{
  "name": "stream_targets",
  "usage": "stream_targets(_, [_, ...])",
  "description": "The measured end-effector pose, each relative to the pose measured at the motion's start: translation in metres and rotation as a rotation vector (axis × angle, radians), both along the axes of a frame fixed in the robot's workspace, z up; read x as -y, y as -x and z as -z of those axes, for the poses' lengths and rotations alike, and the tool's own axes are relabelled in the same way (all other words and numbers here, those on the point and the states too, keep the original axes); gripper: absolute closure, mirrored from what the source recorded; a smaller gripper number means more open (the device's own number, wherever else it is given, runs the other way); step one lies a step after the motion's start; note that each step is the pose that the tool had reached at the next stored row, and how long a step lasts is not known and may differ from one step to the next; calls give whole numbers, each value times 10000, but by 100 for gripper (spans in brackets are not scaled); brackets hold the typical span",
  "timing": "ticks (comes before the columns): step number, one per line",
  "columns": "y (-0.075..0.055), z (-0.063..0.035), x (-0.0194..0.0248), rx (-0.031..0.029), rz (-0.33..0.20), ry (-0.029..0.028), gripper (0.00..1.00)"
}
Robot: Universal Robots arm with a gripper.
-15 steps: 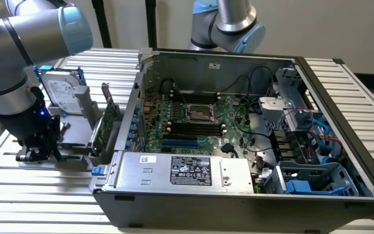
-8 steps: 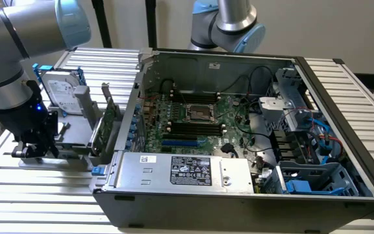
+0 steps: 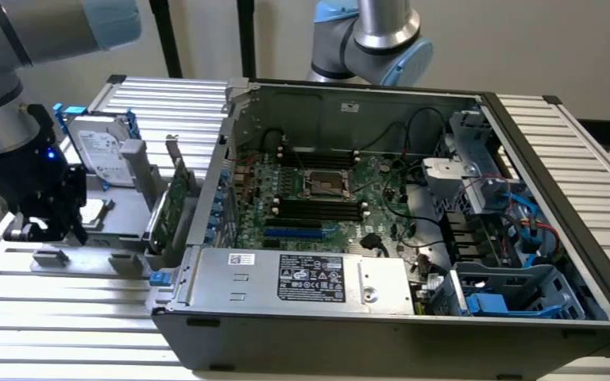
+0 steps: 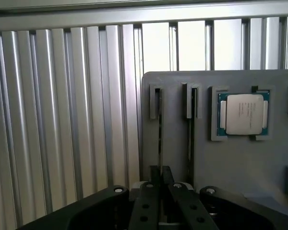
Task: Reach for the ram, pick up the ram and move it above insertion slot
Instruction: 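Pick up the ram and move it above insertion slot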
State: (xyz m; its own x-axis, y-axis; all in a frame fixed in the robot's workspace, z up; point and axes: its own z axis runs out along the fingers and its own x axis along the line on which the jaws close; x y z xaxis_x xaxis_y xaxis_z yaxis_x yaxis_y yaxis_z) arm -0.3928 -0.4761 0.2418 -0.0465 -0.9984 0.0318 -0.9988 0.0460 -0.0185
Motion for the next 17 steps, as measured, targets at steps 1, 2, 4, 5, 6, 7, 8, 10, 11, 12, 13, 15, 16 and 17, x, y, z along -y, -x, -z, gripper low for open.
stream_targets(1, [-4,-43,0,0,-5,0,86])
stream_targets(2, [-10,-87,0,0,-13,0,86])
stream_targets(4, [-28,-180,0,0,-45,-1,86])
stream_targets(5, [-38,-225,0,-1,-66,0,86])
stream_targets(6, [-49,-272,1,-1,-92,0,86])
stream_targets(7, [-60,-316,2,1,-121,-3,86])
stream_targets(8, [-71,-362,3,0,-151,-8,86])
stream_targets(10, [-95,-452,8,1,-222,-37,86])
stream_targets(11, [-106,-498,11,-1,-261,-56,86])
stream_targets(12, [-118,-545,14,1,-302,-77,86])
stream_targets(13, [-129,-590,18,1,-343,-97,86])
stream_targets(15, [-149,-680,25,1,-426,-134,86])
stream_targets(16, [-159,-725,28,0,-469,-150,86])
stream_targets(17, [-170,-773,32,1,-515,-172,86])
